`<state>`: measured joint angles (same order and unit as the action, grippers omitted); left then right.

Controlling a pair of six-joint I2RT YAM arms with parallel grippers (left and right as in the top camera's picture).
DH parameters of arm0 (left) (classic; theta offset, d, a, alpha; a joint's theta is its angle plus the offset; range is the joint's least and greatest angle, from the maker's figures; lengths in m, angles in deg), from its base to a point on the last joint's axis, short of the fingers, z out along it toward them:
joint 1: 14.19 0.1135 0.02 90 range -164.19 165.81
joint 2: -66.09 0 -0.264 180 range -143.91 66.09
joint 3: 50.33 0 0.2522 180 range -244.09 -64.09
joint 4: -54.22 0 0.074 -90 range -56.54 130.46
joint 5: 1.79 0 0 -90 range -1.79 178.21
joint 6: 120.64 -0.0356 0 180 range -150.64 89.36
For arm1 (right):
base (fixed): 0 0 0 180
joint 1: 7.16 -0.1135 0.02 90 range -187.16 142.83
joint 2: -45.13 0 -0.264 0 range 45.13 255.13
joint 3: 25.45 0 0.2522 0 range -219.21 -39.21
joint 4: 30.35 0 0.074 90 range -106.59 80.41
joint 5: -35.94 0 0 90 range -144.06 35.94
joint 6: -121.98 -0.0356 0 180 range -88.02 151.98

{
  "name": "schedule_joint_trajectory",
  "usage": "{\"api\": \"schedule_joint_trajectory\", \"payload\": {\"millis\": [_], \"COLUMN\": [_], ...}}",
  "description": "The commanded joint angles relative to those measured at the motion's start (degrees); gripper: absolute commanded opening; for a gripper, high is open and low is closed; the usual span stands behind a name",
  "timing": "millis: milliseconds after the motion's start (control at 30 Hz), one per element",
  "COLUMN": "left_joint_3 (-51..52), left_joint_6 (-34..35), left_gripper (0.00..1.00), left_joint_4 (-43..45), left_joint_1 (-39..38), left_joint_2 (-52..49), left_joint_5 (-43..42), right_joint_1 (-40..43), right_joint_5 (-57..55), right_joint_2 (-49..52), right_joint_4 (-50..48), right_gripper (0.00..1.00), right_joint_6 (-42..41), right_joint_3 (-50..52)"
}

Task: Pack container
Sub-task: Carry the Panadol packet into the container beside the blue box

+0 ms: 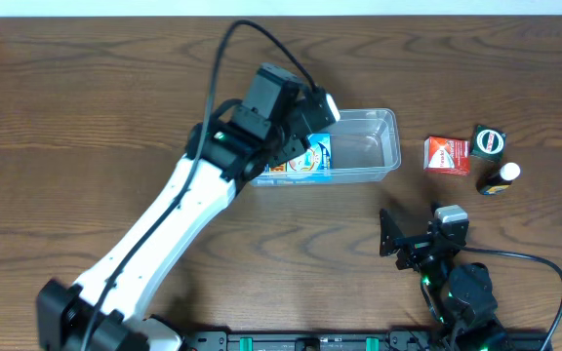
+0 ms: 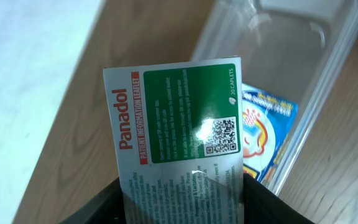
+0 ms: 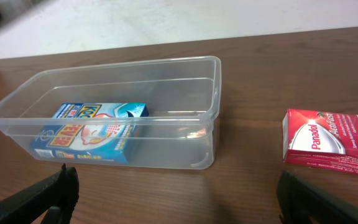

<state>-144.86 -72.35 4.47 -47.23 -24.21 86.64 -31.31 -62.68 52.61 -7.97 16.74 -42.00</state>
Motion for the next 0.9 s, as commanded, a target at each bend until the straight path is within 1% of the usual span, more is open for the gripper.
{"api": "schedule_joint_trajectory", "payload": {"millis": [0, 200, 467, 733, 867], "left_joint_3": [-0.11, -0.11, -0.11, -0.11, -0.11], "left_joint_6": [-8.90, -11.56, -17.86, -18.05, -18.05], "left_gripper": [0.54, 0.54, 0.54, 0.53, 0.53], "left_joint_4": [-0.13, -0.20, 1.68, 1.79, 1.81], "left_joint_1": [-0.04, -0.04, 0.52, 3.13, 3.23], "left_joint_2": [-3.17, -8.74, -14.25, -16.09, -16.96], "left_joint_5": [-1.92, -1.90, -1.90, -2.19, -2.56], "right_joint_1": [-0.26, -0.26, -0.26, -0.26, -0.26], "right_joint_5": [-0.17, -0.17, -0.17, -0.17, -0.17], "right_joint_2": [-0.09, -0.09, -0.09, -0.09, -0.09], "right_joint_4": [-0.04, -0.04, -0.04, -0.04, -0.04], "right_gripper": [0.99, 0.99, 0.99, 0.99, 0.99], "right_joint_6": [0.74, 0.74, 0.74, 0.74, 0.74], "right_joint_3": [0.24, 0.24, 0.22, 0.24, 0.24]}}
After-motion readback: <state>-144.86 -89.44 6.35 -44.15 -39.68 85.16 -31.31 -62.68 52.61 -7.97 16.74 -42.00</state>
